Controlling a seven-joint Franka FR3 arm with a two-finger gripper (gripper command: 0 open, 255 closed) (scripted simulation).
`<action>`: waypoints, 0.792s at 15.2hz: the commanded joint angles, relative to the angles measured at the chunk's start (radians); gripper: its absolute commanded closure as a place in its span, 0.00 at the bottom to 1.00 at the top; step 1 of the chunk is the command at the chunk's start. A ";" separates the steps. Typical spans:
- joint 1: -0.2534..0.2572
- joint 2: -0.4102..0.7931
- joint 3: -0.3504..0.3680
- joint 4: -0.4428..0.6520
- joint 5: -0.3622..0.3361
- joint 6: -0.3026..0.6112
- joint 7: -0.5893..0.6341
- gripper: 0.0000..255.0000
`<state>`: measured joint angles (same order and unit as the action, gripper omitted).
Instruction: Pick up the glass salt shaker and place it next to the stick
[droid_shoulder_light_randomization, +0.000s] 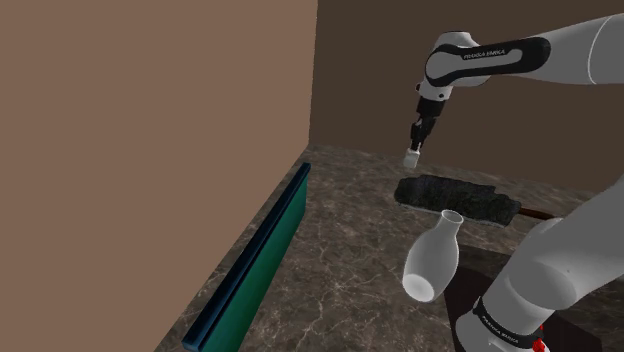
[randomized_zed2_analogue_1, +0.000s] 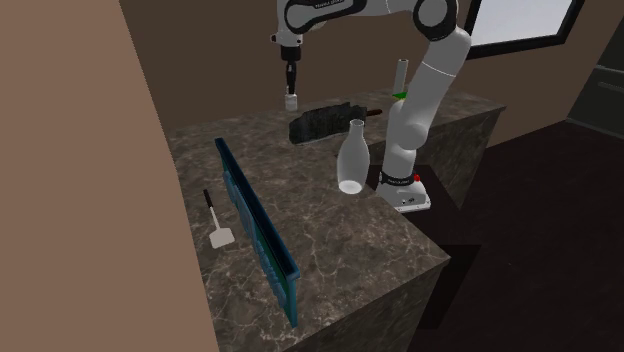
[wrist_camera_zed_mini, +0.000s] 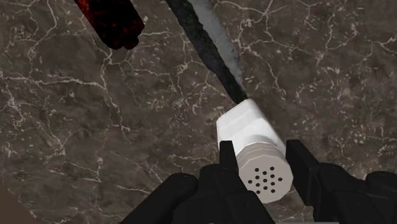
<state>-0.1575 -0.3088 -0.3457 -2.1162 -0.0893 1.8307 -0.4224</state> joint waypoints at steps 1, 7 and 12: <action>-0.012 0.044 -0.037 0.045 0.005 -0.001 -0.055 1.00; -0.055 0.190 -0.141 0.195 0.050 -0.010 -0.222 1.00; -0.109 0.347 -0.214 0.356 0.128 -0.037 -0.371 1.00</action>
<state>-0.2563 0.0084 -0.5486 -1.7946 0.0228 1.8036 -0.7655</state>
